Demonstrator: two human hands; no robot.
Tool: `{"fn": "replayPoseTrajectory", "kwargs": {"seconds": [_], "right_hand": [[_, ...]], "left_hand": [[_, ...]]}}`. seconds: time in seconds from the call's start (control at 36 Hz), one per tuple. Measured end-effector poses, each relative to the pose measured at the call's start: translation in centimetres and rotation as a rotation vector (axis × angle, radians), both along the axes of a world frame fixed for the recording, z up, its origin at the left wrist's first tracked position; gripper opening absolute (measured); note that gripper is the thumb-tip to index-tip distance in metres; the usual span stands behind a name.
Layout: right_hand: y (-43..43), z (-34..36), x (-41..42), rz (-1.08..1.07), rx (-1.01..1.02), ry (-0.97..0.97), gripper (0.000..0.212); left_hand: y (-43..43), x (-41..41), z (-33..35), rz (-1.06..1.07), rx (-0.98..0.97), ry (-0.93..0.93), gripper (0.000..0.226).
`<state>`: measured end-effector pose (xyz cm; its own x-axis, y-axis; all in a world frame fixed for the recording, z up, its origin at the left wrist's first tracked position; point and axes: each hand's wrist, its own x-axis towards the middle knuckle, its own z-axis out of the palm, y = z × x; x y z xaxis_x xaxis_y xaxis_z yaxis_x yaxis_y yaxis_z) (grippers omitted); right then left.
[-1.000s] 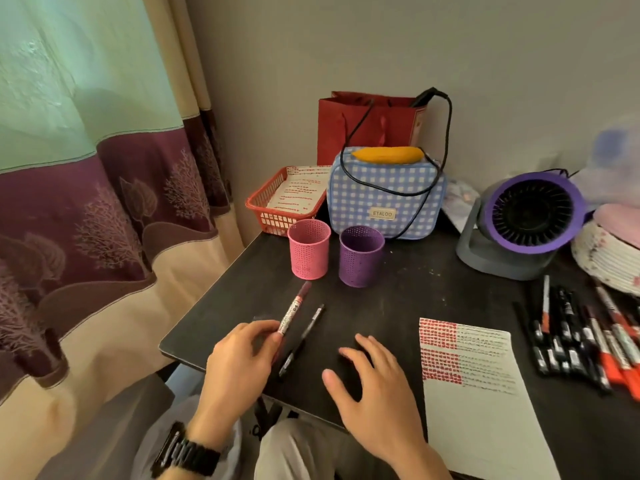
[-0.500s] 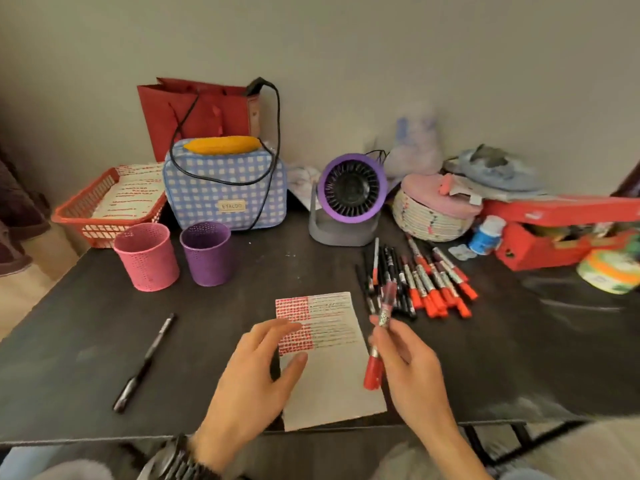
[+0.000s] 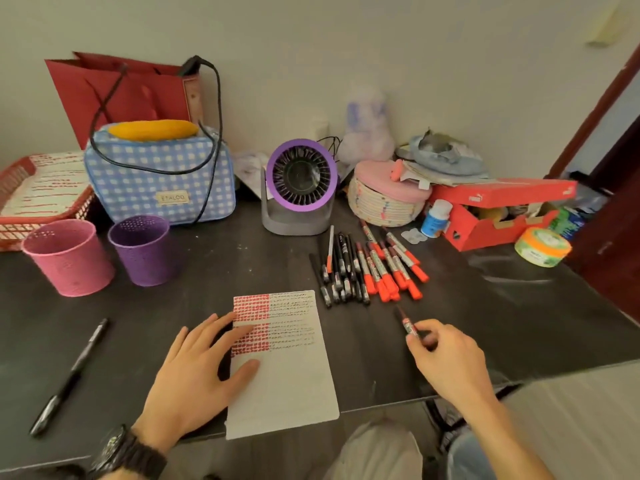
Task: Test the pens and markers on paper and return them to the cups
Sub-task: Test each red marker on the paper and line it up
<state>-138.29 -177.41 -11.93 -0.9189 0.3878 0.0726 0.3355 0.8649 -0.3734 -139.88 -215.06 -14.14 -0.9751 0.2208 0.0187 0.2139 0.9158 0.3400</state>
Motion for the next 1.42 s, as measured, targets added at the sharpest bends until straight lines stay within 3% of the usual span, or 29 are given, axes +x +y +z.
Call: {"fn": "replayPoseTrajectory", "kwargs": {"seconds": [0.36,0.53,0.72,0.89,1.06,1.25,1.42], "right_hand": [[-0.4,-0.5,0.5,-0.070,0.066,0.022,0.017],[-0.3,-1.0,0.8,-0.061,0.067,0.117,0.012],[-0.3,-1.6,0.9,-0.047,0.065,0.056,0.030],[-0.8,-1.9,1.3,-0.066,0.046,0.160,0.012],[-0.7,-2.3,1.6,-0.094,0.066,0.144,0.020],[-1.1,-0.5,0.5,-0.070,0.060,0.174,0.025],[-1.5,1.7,-5.6,0.084,0.011,0.212,0.028]], "left_hand": [[0.2,0.3,-0.2,0.046,0.089,0.023,0.048],[0.1,0.2,-0.3,0.059,0.125,0.044,0.047],[-0.1,-0.1,-0.6,0.109,0.150,0.060,0.043],[-0.2,0.0,-0.7,0.104,0.133,0.065,0.042],[-0.4,-0.1,-1.0,0.113,0.120,0.050,0.042],[0.0,-0.3,-0.6,0.101,0.117,0.033,0.066],[0.3,0.0,-0.8,0.130,0.144,0.052,0.044]]}}
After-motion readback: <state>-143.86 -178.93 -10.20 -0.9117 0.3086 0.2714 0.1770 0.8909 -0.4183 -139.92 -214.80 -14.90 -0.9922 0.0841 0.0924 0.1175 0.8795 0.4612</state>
